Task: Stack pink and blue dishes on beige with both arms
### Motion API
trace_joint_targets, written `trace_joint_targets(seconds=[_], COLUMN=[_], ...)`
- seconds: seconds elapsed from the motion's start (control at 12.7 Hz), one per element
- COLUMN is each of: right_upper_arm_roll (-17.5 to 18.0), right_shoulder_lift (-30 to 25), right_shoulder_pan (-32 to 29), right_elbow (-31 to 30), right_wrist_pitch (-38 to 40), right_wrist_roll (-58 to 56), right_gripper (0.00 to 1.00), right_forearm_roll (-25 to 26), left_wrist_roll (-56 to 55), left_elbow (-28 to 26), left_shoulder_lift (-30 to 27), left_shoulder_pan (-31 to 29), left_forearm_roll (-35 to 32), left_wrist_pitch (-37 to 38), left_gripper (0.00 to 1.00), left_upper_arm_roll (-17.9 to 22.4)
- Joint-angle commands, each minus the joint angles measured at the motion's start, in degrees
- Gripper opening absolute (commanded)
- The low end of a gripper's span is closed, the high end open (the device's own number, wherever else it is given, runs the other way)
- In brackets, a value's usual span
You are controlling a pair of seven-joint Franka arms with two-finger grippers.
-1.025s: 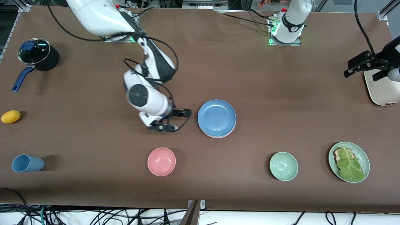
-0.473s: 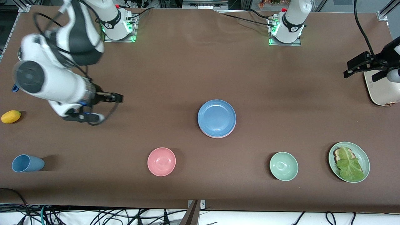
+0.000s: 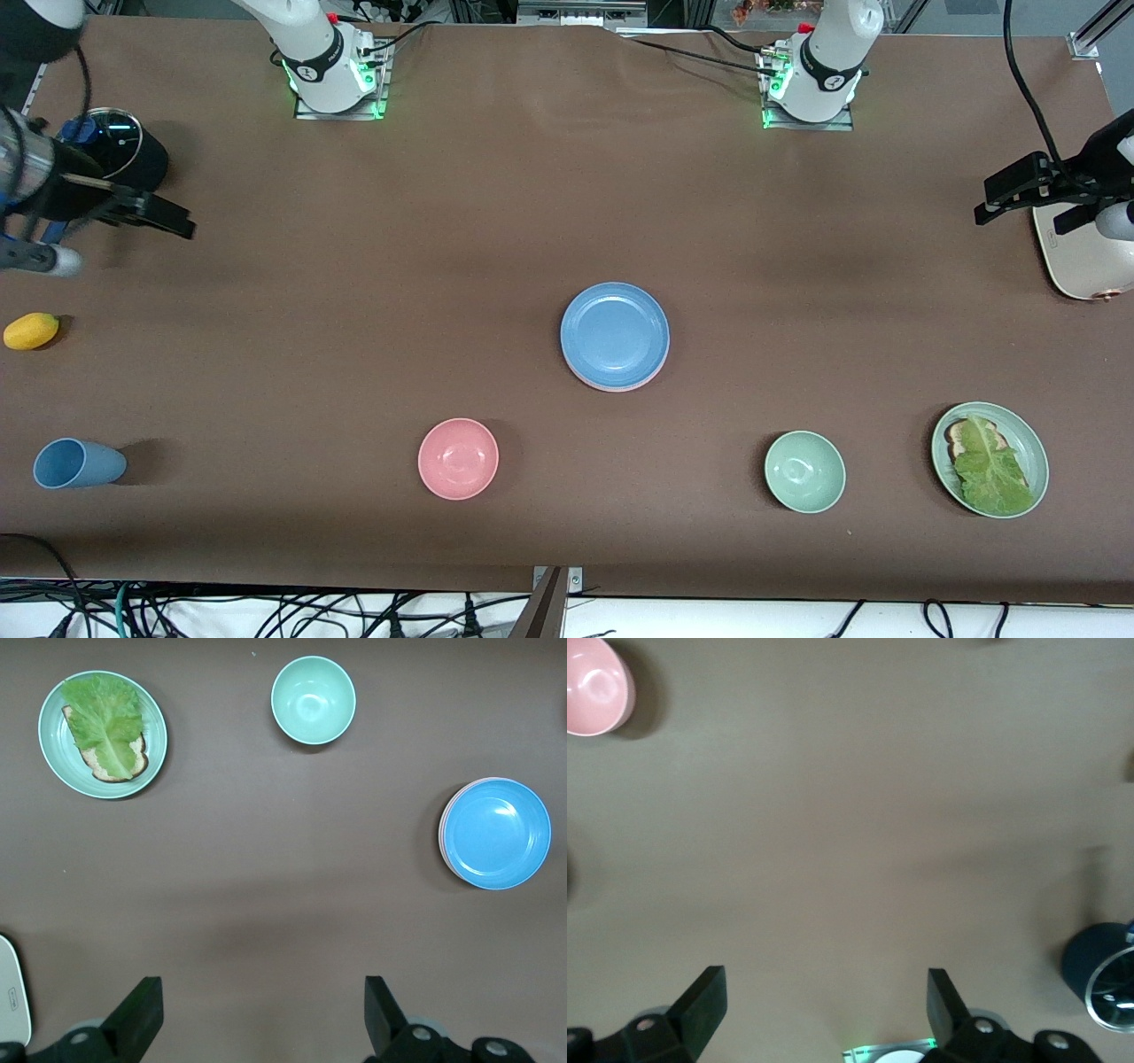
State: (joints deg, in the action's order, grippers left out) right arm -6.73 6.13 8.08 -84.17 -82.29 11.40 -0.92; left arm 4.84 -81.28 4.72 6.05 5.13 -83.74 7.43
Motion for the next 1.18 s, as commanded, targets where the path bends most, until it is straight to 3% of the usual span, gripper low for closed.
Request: trace_joint_targets(seconds=[0.0, 0.24, 1.1], right_upper_arm_roll=[8.03, 9.46, 9.37], right_shoulder_lift=[-4.36, -6.03, -6.57], right_shoulder_pan=[-8.15, -10.45, -10.54], right_elbow=[-4.33, -7.31, -7.76], right_wrist_pitch=[0.91, -1.81, -3.31], right_wrist_roll=[-0.59, -1.21, -3.58], right_gripper=[1.00, 1.00, 1.00], right_forearm_roll=[1.89, 2.07, 2.15], left_wrist_roll=[0.70, 0.70, 0.70], left_elbow=[0.24, 0.33, 0.33], left_shoulder_lift=[-0.06, -0.06, -0.06], left_shoulder_pan=[-0.07, 0.28, 0.28], left_forearm_roll=[-0.65, -0.74, -0.82], left_wrist_pitch=[-0.11, -0.19, -0.28], left_gripper=[1.00, 1.00, 1.00], left_upper_arm_roll=[-0.23, -0.23, -0.23])
